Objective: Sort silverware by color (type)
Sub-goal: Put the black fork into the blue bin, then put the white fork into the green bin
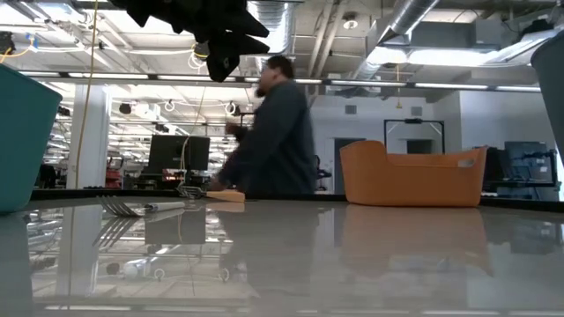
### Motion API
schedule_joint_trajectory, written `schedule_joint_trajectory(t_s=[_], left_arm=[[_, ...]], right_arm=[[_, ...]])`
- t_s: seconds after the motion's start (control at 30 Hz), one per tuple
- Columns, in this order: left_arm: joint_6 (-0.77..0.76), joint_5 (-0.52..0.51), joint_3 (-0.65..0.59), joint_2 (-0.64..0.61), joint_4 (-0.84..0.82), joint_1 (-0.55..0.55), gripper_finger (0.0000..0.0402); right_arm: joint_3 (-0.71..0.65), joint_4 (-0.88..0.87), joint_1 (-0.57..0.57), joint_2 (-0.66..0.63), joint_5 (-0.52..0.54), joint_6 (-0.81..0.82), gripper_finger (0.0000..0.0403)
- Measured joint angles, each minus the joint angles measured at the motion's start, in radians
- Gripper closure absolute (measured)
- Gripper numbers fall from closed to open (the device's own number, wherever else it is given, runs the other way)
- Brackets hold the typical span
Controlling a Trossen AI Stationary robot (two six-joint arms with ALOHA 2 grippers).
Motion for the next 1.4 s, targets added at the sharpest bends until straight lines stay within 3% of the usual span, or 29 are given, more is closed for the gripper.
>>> schedule_joint_trajectory(t_s=[0.23, 0.43, 0.73, 0.8, 0.9, 1.1, 1.23, 1.4], left_arm=[[-0.002, 0.006, 0.0, 0.0, -0.075, 0.0, 0.0306], [-0.002, 0.005, 0.0, 0.0, -0.093, 0.0, 0.0306], [-0.002, -0.094, -0.001, 0.002, -0.134, 0.0, 0.0306], [-0.013, -0.116, -0.001, 0.002, -0.149, 0.0, 0.0306], [-0.031, -0.128, -0.001, 0.002, -0.165, 0.0, 0.0306], [-0.053, -0.175, -0.001, 0.002, -0.24, -0.003, 0.0306], [-0.119, -0.256, -0.001, 0.002, -0.352, -0.009, 0.0306], [-0.184, -0.267, -0.001, 0.002, -0.444, -0.009, 0.0306]], right_arm=[[0.0, -0.027, -0.016, -0.011, -0.06, -0.02, 0.033], [0.0, -0.032, -0.03, -0.055, -0.06, -0.013, 0.0287], [0.0, -0.012, -0.095, -0.187, -0.128, 0.105, 0.0237], [0.0, 0.005, -0.118, -0.227, -0.087, 0.138, 0.0237], [0.0, 0.052, -0.141, -0.28, 0.063, 0.139, 0.0241], [0.0, 0.19, -0.187, -0.372, 0.367, -0.044, 0.0248], [0.0, 0.261, -0.232, -0.404, 0.457, -0.153, 0.0254], [0.0, 0.29, -0.289, -0.41, 0.466, -0.273, 0.026]])
